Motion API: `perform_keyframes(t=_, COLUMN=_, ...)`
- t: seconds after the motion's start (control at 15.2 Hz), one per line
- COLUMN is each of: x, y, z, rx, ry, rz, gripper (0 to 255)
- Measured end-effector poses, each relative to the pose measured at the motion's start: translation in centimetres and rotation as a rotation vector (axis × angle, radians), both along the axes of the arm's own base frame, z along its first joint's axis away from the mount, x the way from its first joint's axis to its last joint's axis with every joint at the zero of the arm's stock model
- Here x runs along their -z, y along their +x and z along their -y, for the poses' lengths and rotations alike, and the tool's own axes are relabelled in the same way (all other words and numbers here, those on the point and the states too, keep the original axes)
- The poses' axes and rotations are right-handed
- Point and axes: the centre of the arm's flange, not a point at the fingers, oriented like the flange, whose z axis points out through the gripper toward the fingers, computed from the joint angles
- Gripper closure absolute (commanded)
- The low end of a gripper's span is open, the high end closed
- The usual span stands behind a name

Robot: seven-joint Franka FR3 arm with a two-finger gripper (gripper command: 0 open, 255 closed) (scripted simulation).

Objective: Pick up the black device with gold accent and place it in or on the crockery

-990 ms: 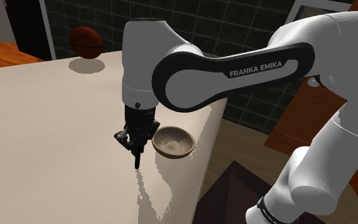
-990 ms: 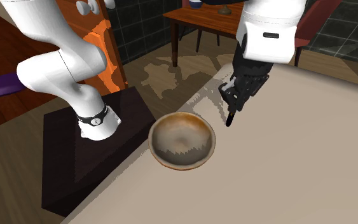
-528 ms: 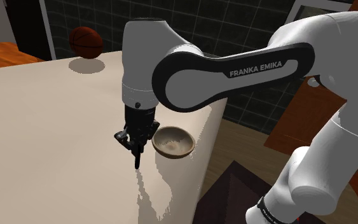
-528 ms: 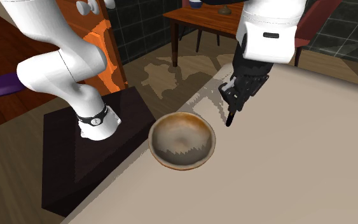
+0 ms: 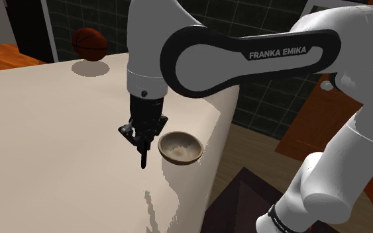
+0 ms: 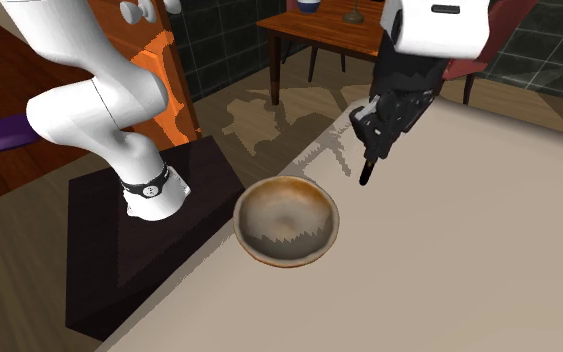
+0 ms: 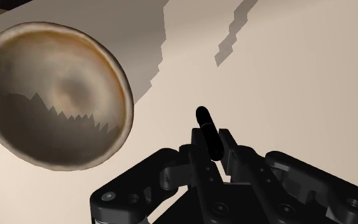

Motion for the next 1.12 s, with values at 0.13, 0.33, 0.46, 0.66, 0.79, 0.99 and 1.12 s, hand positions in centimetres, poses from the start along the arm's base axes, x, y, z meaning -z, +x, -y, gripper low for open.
perform_keyframes(t=0.13, x=-1.0, y=0.0, z=0.0, rx=0.0, ry=0.0, rz=0.0, gripper=255)
perform_keyframes(t=0.33, x=-2.8, y=-0.1, z=0.0, rx=0.0, ry=0.0, rz=0.0, gripper=255)
perform_keyframes(t=0.46, x=-3.8, y=0.0, z=0.1, rx=0.0, ry=0.0, rz=0.0, gripper=255)
perform_keyframes(t=0.66, x=-5.4, y=-0.1, z=0.0, rx=0.0, ry=0.0, rz=0.0, gripper=255)
perform_keyframes(t=0.79, x=-6.4, y=0.0, z=0.0, rx=0.0, ry=0.0, rz=0.0, gripper=255)
perform_keyframes(t=0.99, x=-7.9, y=0.0, z=0.0, rx=0.0, ry=0.0, rz=0.0, gripper=255)
perform_keyframes(t=1.12, x=-8.6, y=0.1, z=1.6, rx=0.001, ry=-0.001, rz=0.0, gripper=255)
